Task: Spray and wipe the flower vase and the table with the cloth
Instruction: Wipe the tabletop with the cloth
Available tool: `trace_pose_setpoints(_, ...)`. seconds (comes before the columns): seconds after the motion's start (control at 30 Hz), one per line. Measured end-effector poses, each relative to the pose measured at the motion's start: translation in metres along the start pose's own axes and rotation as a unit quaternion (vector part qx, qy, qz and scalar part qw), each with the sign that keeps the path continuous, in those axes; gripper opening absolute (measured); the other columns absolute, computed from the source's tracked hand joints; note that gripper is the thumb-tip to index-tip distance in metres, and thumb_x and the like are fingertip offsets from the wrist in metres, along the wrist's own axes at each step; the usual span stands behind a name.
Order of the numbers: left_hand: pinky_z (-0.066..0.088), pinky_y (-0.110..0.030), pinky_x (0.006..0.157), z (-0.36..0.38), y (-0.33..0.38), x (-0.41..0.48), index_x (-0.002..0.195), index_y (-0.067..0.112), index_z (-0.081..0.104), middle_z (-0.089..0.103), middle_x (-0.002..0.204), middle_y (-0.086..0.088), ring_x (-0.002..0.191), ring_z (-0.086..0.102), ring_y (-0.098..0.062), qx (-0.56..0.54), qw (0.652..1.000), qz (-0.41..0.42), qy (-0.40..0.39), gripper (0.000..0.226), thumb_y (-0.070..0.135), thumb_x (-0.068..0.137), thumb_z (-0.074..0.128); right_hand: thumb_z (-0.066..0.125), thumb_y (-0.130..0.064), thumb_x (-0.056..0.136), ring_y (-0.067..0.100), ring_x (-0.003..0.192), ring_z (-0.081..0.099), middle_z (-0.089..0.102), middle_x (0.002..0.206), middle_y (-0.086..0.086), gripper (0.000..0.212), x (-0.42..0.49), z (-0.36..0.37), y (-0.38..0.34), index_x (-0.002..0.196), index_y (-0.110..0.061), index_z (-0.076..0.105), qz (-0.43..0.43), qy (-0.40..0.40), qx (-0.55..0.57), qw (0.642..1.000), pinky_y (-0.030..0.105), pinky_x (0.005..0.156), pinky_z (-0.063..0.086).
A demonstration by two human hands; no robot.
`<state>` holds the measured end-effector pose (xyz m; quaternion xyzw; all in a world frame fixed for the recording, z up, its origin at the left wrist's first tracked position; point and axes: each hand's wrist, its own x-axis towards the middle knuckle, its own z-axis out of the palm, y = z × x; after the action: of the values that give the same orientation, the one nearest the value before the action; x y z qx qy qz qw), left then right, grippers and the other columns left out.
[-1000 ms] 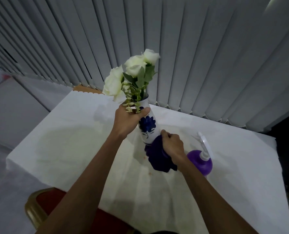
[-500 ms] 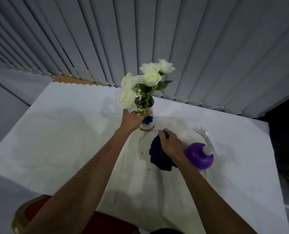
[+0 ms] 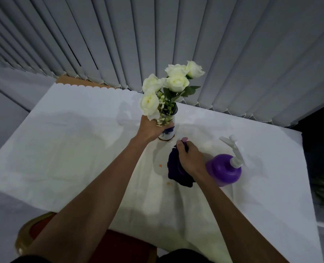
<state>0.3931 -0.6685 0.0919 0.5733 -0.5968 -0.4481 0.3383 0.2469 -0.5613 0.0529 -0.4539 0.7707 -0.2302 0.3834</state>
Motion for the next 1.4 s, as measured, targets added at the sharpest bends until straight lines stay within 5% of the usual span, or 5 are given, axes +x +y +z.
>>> trace_pose_setpoints(0.17,0.039,-0.027,0.103,-0.005,-0.044,-0.028,0.142,0.011,0.052,0.055,0.146,-0.011,0.136,0.049,-0.029,0.167,0.985,-0.021,-0.029,0.063,0.022,0.085,0.076,0.031,-0.060,0.102,0.035,0.106,0.066,0.068,0.117,0.012,0.050,-0.019,0.022,0.008,0.116,-0.020,0.056,-0.063,0.015,-0.138,0.988,0.050,0.090,0.053)
trace_pose_setpoints(0.3,0.007,-0.058,0.122,-0.001,-0.123,-0.089,0.156,0.013,0.029,0.011,0.168,-0.015,0.156,0.001,-0.034,0.319,0.945,-0.072,-0.013,0.056,0.027,0.104,0.043,0.033,-0.055,0.105,0.041,0.157,0.018,0.019,0.173,0.015,0.063,-0.039,0.061,0.040,0.160,-0.026,0.035,-0.103,-0.010,-0.360,0.927,0.068,0.120,0.016)
trace_pose_setpoints(0.73,0.009,-0.057,0.123,0.018,-0.172,-0.137,0.159,0.020,0.023,0.014,0.168,-0.013,0.156,0.007,-0.031,0.440,0.896,-0.015,0.052,0.056,0.036,0.105,0.027,0.041,-0.039,0.107,0.030,0.156,0.032,0.039,0.166,0.006,0.050,-0.052,0.049,0.101,0.152,-0.022,0.054,-0.344,-0.065,-0.295,0.889,0.057,0.124,0.029)
trace_pose_setpoints(1.17,0.011,-0.057,0.123,0.021,-0.175,-0.139,0.156,0.017,0.032,0.021,0.166,-0.016,0.155,0.013,-0.033,0.429,0.899,0.009,0.091,0.052,0.032,0.106,0.032,0.043,-0.032,0.108,0.029,0.154,0.035,0.043,0.164,0.009,0.044,-0.052,0.044,0.108,0.149,-0.022,0.055,-0.361,-0.045,-0.302,0.881,0.053,0.124,0.029)
trace_pose_setpoints(1.4,0.005,-0.054,0.124,0.018,-0.169,-0.138,0.158,0.015,0.027,0.017,0.167,-0.014,0.156,0.010,-0.031,0.410,0.908,0.002,0.084,0.053,0.029,0.106,0.032,0.049,-0.023,0.105,0.042,0.155,0.028,0.036,0.165,0.023,0.047,-0.014,0.095,0.037,0.149,-0.007,0.054,-0.179,0.074,-0.232,0.953,0.054,0.127,0.020)
